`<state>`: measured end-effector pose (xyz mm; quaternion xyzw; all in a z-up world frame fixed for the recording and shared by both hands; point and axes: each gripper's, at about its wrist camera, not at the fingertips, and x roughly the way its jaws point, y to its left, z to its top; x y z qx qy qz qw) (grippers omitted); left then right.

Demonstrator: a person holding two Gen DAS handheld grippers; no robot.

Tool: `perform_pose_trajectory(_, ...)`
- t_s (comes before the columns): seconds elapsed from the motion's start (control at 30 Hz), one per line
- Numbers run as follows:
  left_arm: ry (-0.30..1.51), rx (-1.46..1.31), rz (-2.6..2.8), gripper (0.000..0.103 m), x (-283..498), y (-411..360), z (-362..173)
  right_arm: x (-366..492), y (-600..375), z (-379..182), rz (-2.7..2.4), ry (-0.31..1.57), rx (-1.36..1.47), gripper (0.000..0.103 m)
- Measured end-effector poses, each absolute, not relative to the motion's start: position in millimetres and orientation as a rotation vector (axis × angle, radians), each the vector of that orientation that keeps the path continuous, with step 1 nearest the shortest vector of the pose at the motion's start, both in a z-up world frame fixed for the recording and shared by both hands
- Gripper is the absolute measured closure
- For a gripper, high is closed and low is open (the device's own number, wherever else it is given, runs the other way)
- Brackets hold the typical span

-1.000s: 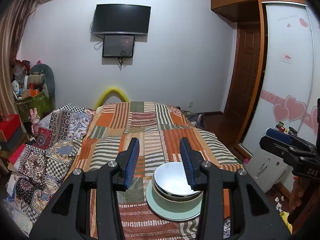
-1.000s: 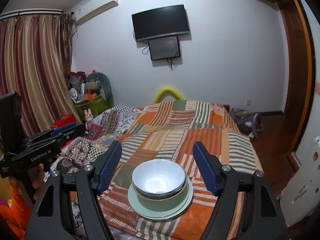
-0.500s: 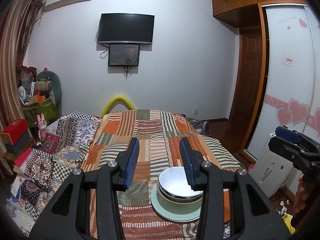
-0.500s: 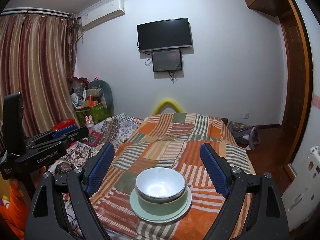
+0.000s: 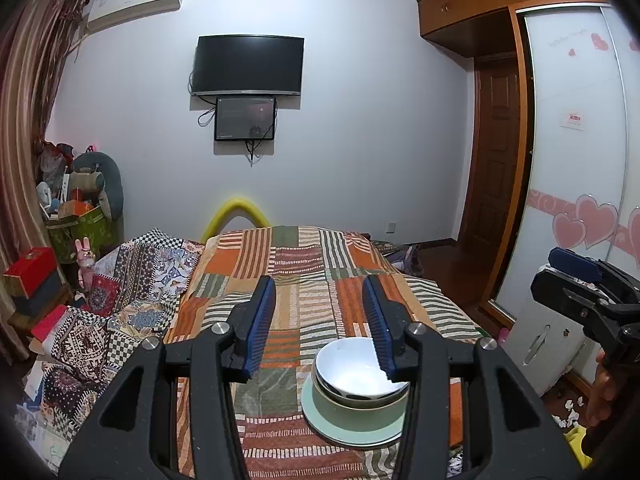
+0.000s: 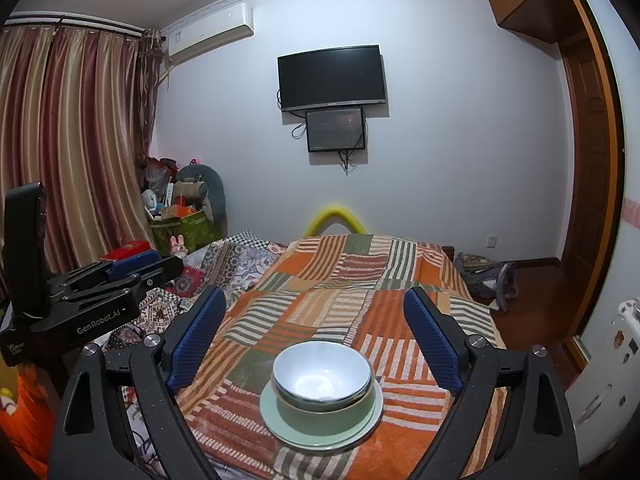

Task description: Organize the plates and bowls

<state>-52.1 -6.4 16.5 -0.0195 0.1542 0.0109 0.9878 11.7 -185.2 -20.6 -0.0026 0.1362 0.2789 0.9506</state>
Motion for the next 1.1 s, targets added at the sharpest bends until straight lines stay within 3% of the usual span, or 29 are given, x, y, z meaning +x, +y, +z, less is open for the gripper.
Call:
perform_pose_trajectory(0.5, 0.297, -0.031, 0.023, 0.05, -52.6, -8.0, 18.2, 11.3, -187.7, -17.4, 0.562, 0.273, 0.001, 0.012)
perform_pose_trajectory(0.67, 0.293, -0.033, 0.029, 0.042, -53.1, -9.1, 19.1, 12.4, -188.9, -16.6, 0.557, 0.268, 0.006, 0.009)
perform_pose_trajectory(0.93, 0.288, -0.028, 0.032, 0.04, -53.8, -10.6, 19.2, 11.9, -189.7, -14.4, 0.554, 0.259, 0.008, 0.006)
perform_pose_trajectory(1.1, 0.284, -0.035, 0.039, 0.031, -53.9, -8.9, 19.7, 12.8, -189.3, -15.1, 0.552, 0.26, 0.009, 0.005)
